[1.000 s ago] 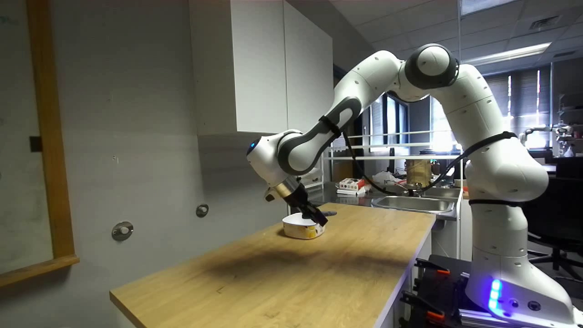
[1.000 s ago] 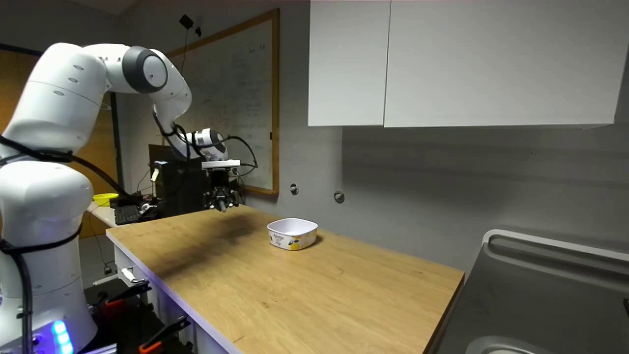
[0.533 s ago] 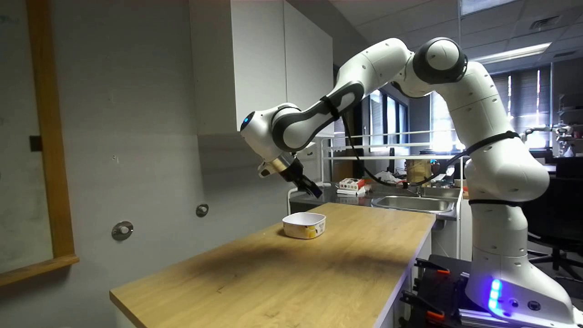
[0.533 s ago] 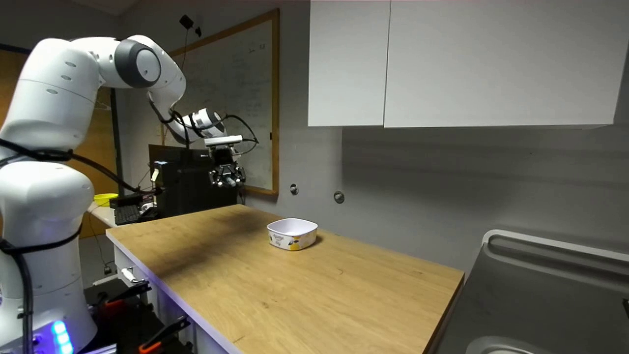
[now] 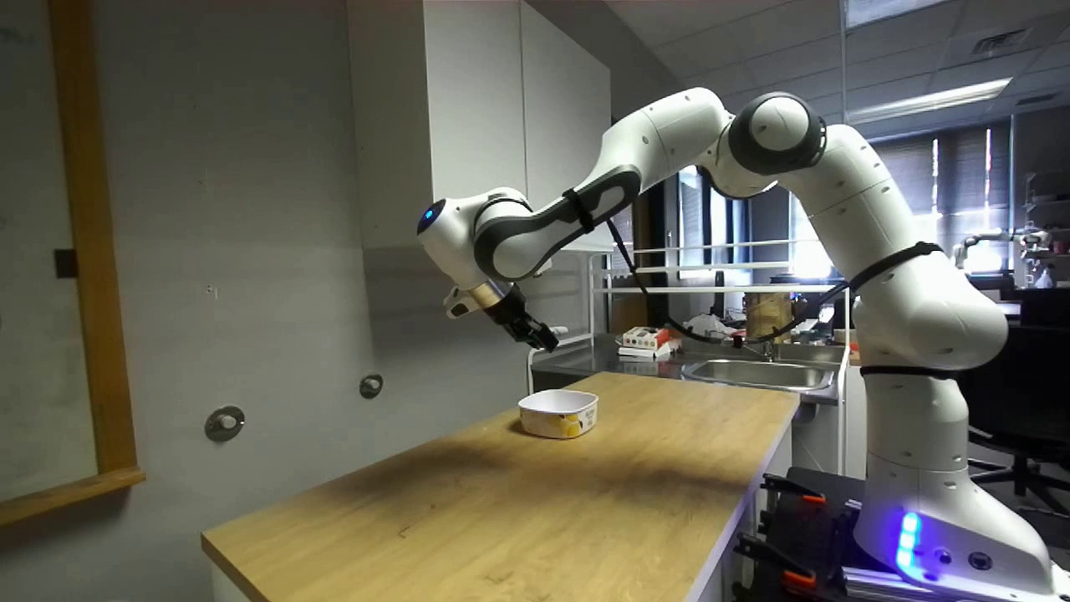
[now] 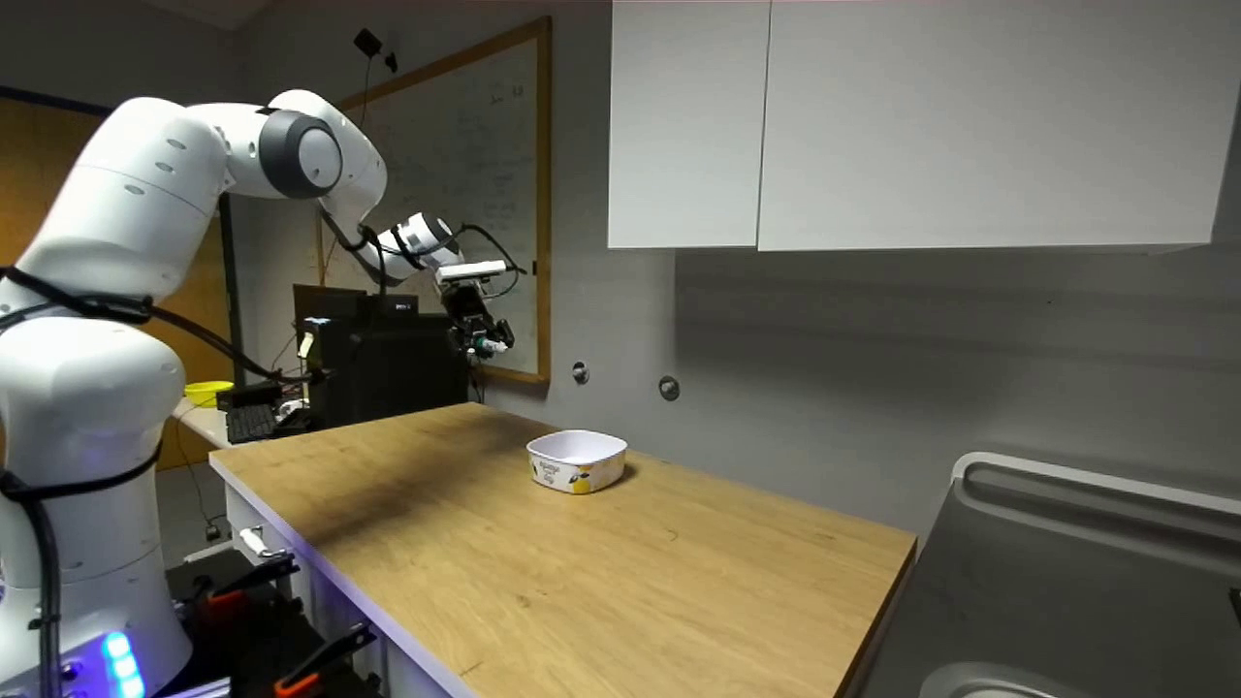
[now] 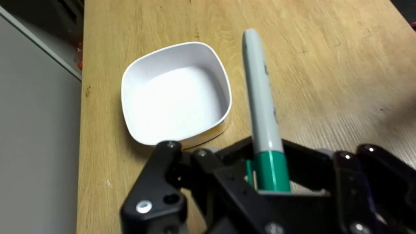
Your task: Put the marker in the white bowl
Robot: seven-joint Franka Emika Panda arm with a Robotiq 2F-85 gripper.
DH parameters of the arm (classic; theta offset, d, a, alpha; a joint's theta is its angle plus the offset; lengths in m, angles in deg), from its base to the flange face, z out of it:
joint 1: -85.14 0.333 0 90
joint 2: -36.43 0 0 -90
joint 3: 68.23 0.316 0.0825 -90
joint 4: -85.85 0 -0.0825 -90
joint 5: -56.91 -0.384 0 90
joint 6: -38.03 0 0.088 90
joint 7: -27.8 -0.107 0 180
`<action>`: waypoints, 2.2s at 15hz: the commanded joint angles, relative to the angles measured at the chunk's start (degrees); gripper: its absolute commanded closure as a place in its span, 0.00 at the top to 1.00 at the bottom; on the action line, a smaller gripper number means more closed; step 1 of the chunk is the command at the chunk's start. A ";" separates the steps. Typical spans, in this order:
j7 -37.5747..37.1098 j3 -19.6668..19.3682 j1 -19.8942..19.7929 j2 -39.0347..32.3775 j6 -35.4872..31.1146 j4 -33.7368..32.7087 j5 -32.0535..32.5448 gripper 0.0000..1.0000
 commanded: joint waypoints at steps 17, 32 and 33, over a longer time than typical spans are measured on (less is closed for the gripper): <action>17.54 -2.39 -9.11 -6.28 -14.48 -1.95 -2.66 0.06; 23.29 -3.41 -10.03 -6.06 -19.06 1.22 -11.45 0.05; 23.43 -3.46 -10.04 -6.07 -19.08 1.22 -11.89 0.05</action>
